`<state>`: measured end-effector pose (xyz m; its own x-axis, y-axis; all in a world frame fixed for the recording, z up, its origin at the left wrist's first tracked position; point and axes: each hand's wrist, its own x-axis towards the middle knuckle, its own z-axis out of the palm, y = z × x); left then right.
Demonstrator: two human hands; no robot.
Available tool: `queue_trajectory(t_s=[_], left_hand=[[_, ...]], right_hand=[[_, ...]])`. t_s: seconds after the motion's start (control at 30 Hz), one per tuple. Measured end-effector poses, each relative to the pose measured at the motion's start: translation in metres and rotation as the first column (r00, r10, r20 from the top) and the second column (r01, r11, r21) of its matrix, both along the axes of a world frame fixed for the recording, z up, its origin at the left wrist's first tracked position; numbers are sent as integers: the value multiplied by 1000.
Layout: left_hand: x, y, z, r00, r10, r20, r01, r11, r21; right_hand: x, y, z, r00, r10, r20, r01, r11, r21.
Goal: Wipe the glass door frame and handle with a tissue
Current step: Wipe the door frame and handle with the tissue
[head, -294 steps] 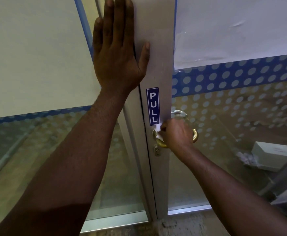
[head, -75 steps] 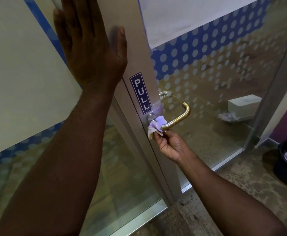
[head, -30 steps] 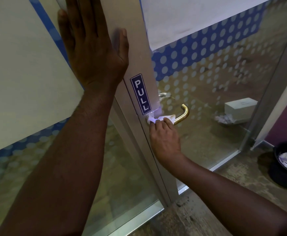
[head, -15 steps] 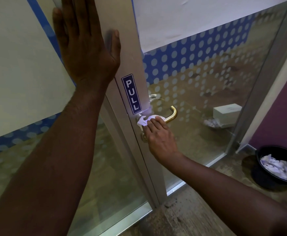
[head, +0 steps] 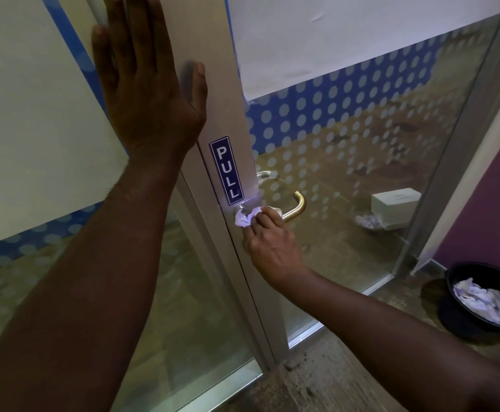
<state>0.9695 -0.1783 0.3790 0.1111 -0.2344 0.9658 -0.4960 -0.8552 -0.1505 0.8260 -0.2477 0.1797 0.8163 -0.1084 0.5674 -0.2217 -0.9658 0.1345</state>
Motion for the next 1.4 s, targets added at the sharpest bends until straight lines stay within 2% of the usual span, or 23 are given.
queue_trajectory(t_s=[0.17, 0.23, 0.37, 0.47, 0.6, 0.7, 0.8, 0.97, 1.13, 1.2, 1.23, 1.27, 1.3, 1.33, 1.37, 1.4], left_hand=[[3, -2, -1, 1000, -9, 28, 10, 1000, -20], [3, -1, -1, 1000, -12, 27, 12, 1000, -8], [3, -1, -1, 1000, -6, 19, 6, 1000, -3], [3, -1, -1, 1000, -3, 22, 4, 1000, -20], [3, -2, -2, 999, -17, 34, 18, 999, -29], [4, -2, -1, 999, -14, 40, 15, 1000, -26], [3, -2, -1, 999, -11, 41, 12, 1000, -13], [1, -1, -1, 1000, -20, 11, 20, 1000, -15], [0, -1, 0, 1000, -17, -11, 17, 1000, -12], [-1, -1, 0, 1000, -15, -24, 15, 1000, -3], [-2, -1, 0, 999, -14, -30, 14, 1000, -1], [-3, -1, 0, 999, -14, -38, 14, 1000, 0], [-3, -1, 0, 999, -15, -44, 15, 1000, 0], [-4, -1, 0, 999, -16, -48, 16, 1000, 1], [-5, -1, 0, 999, -15, -51, 15, 1000, 2], [-5, -1, 0, 998, -11, -55, 11, 1000, 5]], right_hand=[[-29, -47, -9, 989, 22, 149, -15, 999, -45], [-39, -67, -7, 989, 9, 146, -3, 999, -41], [-21, -43, -13, 992, 72, 102, -69, 997, -34], [-1, -18, -16, 978, 145, 149, -140, 989, -41], [-15, -41, -18, 954, 177, 241, -161, 983, -83], [-29, -73, -20, 952, 148, 269, -118, 985, -124], [-24, -70, -21, 943, 150, 298, -127, 987, -95], [-5, -22, -36, 903, 351, 249, -339, 936, -91], [-35, -31, -75, 916, 318, 243, -320, 947, -33], [-46, -28, -84, 954, 240, 178, -266, 954, 139], [-48, -23, -85, 974, 165, 155, -207, 926, 316], [-48, -17, -84, 989, 56, 140, -123, 839, 530], [-45, -12, -82, 992, -58, 114, -50, 649, 759], [-39, -8, -80, 984, -158, 86, -36, 294, 955], [-30, -4, -76, 974, -223, 47, -83, -154, 984], [-22, 0, -69, 967, -252, 35, -166, -522, 837]])
